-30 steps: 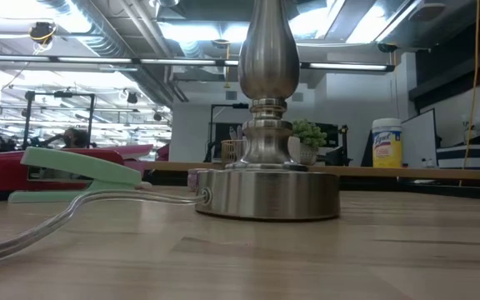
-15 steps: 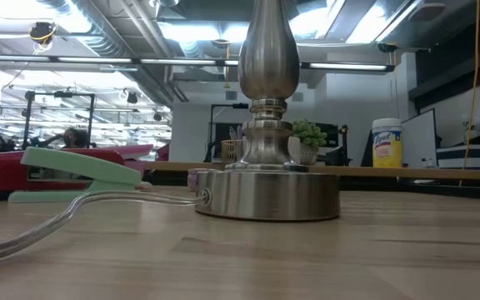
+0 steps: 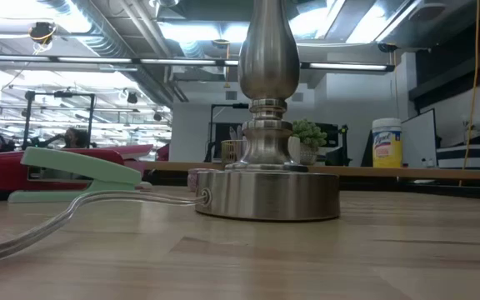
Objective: Screw lightbulb
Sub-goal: Remove the lightbulb from the lamp
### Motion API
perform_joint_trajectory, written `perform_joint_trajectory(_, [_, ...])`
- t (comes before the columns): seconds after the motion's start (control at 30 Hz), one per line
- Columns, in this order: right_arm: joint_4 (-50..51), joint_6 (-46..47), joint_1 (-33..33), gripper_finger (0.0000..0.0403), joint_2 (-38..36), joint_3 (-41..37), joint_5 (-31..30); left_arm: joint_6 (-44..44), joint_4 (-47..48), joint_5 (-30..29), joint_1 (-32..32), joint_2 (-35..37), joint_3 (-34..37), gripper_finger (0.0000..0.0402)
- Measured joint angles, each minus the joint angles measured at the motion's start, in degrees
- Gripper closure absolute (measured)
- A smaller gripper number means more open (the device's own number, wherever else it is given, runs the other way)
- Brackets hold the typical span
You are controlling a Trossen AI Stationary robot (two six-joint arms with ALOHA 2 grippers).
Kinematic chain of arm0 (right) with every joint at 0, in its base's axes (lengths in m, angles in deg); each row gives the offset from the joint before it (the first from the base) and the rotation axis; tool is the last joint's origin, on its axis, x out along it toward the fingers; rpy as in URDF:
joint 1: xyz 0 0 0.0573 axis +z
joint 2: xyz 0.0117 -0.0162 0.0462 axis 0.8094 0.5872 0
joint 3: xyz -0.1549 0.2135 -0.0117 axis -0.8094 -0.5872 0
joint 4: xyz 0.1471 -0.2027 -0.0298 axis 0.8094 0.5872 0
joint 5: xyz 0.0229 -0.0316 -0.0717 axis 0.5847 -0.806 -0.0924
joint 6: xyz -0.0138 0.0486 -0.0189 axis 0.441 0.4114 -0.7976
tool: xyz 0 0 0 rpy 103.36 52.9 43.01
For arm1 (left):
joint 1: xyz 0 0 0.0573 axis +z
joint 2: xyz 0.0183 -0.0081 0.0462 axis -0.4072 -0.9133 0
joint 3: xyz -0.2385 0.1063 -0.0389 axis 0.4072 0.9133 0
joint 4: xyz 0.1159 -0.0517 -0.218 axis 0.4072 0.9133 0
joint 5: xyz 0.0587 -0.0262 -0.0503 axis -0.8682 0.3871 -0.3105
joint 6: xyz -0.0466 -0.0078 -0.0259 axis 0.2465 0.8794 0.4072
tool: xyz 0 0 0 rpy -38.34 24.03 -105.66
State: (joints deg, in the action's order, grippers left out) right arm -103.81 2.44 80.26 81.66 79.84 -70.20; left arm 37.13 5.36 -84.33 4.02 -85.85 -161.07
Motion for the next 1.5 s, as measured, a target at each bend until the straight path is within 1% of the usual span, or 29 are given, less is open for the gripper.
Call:
perform_joint_trajectory(0.13, [0.0,0.0,0.0,0.0178,0.0,0.0,0.0,0.5,0.6,0.8,-0.1,0.0,0.0,0.0164])
perform_joint_trajectory(0.3, [0.1,0.0,0.0,0.0178,0.0,0.0,-1.0,0.6,0.3,4.0,-0.2,0.0,0.0,0.0164])
perform_joint_trajectory(0.63, [0.1,0.0,0.1,0.0178,0.0,0.0,-1.6,0.8,0.3,4.5,-1.8,0.0,0.0,0.0164])
perform_joint_trajectory(0.8, [-0.3,0.0,-0.1,0.0178,0.0,0.0,-3.2,1.6,1.4,5.1,-2.7,-0.1,0.0,0.0164])
perform_joint_trajectory(0.93, [-0.2,0.0,0.0,0.0178,0.0,0.0,-3.5,2.1,1.8,4.9,-3.4,-0.1,0.0,0.0164])
perform_joint_trajectory(1.1, [-0.1,0.0,0.0,0.0178,0.0,0.0,-3.3,0.4,0.8,4.7,-3.7,0.0,0.0,0.0164])
perform_joint_trajectory(1.2, [0.0,0.0,0.0,0.0178,0.0,0.0,-2.8,-1.5,-0.5,4.5,-3.8,0.1,0.0,0.0164])
perform_joint_trajectory(1.27, [0.0,0.1,0.0,0.0178,0.0,0.0,-1.3,-2.4,-0.4,4.2,-3.8,0.1,0.0,0.0164])
perform_joint_trajectory(1.37, [0.1,0.1,0.1,0.0178,0.0,0.0,0.5,-2.6,-0.4,3.2,-3.7,0.1,0.0,0.0164])
perform_joint_trajectory(1.5, [0.0,0.2,0.0,0.0178,0.0,0.0,1.0,-4.3,-0.4,-0.2,-3.5,0.1,0.0,0.0164])
